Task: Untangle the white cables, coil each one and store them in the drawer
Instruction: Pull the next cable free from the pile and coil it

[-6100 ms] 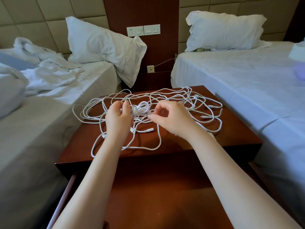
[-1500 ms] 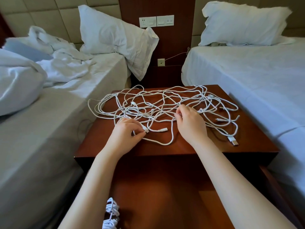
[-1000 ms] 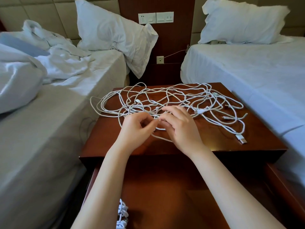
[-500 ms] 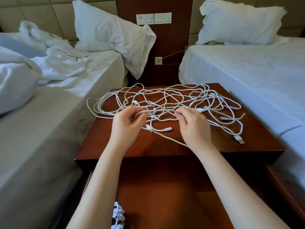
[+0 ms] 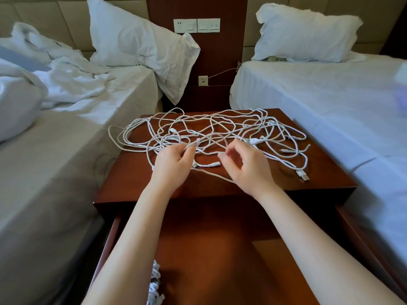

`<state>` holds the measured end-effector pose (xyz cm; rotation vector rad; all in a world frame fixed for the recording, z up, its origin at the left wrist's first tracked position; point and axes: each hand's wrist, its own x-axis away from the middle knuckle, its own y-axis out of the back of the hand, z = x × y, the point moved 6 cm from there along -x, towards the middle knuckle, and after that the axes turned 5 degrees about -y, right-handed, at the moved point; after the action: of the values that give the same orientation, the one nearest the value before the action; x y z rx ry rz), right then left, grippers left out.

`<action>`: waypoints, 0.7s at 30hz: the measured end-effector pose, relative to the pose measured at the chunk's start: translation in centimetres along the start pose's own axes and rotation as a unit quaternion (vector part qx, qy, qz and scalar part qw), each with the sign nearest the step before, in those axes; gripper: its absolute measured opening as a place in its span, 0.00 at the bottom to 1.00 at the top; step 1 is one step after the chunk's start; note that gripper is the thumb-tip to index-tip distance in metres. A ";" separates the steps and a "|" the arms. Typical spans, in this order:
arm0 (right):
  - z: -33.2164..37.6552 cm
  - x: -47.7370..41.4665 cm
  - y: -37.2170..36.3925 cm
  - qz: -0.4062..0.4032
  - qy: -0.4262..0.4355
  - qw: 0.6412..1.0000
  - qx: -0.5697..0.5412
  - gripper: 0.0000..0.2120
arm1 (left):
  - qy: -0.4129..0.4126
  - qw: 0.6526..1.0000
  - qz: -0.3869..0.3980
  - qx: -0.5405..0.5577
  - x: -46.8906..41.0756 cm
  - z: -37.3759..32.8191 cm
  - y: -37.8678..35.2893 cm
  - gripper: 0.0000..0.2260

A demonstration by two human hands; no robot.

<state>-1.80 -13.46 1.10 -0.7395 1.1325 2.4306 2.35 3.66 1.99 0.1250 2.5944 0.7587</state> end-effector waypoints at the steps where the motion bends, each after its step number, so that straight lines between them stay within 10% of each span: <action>1: 0.6 0.5 -0.4 0.045 0.026 0.999 0.016 0.12 | 0.000 1.000 -0.008 -0.007 -0.1 -0.2 0.1 0.19; 10: 2.5 0.5 -2.0 0.051 0.125 0.987 0.083 0.06 | -0.010 0.999 -0.024 -0.027 -0.7 -0.3 0.7 0.12; 21: 1.0 -0.5 -2.3 0.088 0.025 0.994 0.051 0.08 | 0.007 0.997 0.010 -0.071 -0.5 0.3 0.1 0.14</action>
<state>-0.53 -11.34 0.60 -0.6982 1.3850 2.4861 2.90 3.85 1.99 0.1024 2.5448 0.9514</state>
